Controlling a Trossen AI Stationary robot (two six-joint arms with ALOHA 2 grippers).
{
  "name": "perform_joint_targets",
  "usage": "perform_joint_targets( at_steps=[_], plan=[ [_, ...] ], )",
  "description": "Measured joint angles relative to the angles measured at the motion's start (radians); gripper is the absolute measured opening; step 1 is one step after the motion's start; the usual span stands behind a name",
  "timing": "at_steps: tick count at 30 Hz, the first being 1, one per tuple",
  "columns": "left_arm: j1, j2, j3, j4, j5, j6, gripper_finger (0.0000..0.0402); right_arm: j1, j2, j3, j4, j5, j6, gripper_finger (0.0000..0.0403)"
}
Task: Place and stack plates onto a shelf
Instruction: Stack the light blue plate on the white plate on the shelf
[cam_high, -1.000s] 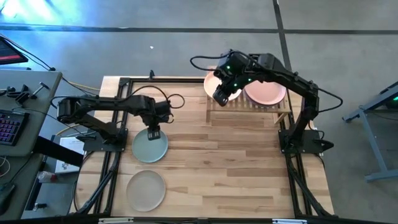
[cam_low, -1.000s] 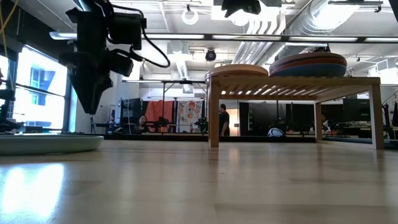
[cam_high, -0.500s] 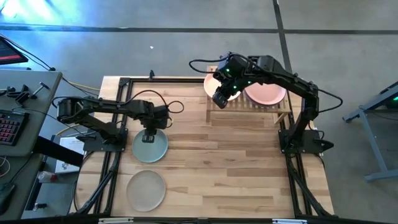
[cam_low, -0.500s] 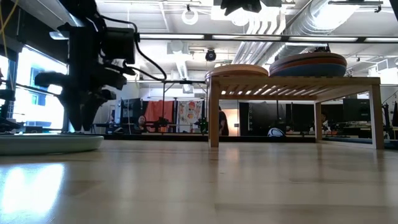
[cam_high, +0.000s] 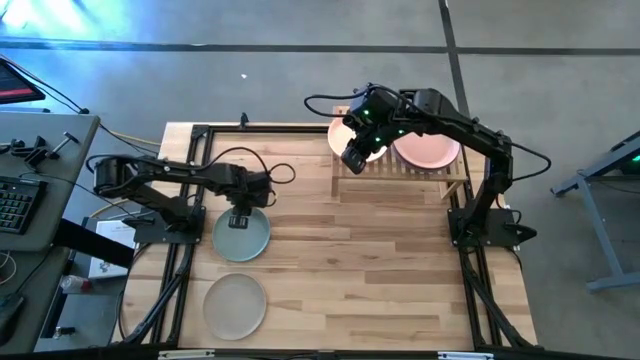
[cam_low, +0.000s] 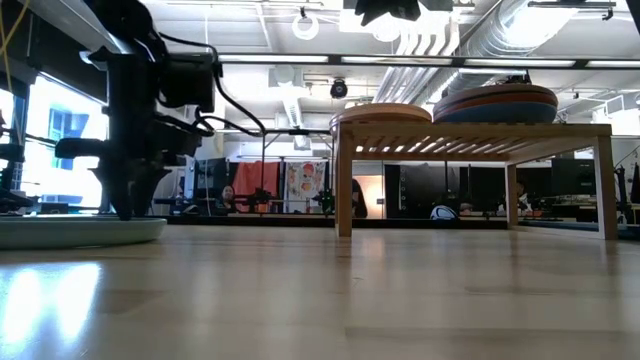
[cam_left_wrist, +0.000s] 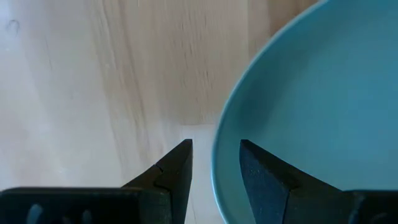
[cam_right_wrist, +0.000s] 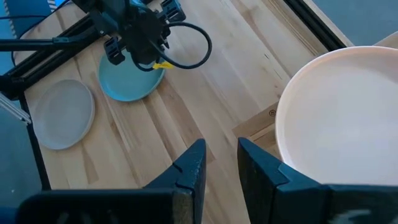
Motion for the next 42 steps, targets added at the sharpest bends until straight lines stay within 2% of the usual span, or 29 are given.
perform_joint_targets(
  at_steps=[14,17,23,28,34,42],
  plan=[
    [0.0,0.082,0.001,0.027,0.0,-0.027,0.0116,0.002,0.0,0.0,-0.001,0.0,0.023,0.0071],
    [0.0,0.082,0.001,0.027,0.001,-0.027,0.0093,0.002,0.0,0.0,-0.003,0.0,0.024,0.0071],
    [0.0,0.081,0.003,0.027,-0.003,-0.027,0.0016,0.002,0.0,0.0,-0.003,0.0,0.023,0.0071],
    [0.0,0.08,0.015,0.006,0.004,-0.071,0.0012,0.002,0.0,0.0,-0.003,0.0,0.023,0.0071],
    [-0.001,0.081,0.107,-0.067,0.004,-0.139,0.0003,0.002,0.0,-0.001,-0.004,0.0,0.031,0.0071],
    [0.0,0.081,0.303,-0.137,-0.007,-0.211,0.0001,0.002,0.0,-0.001,-0.024,0.0,0.06,0.0071]
  ],
)
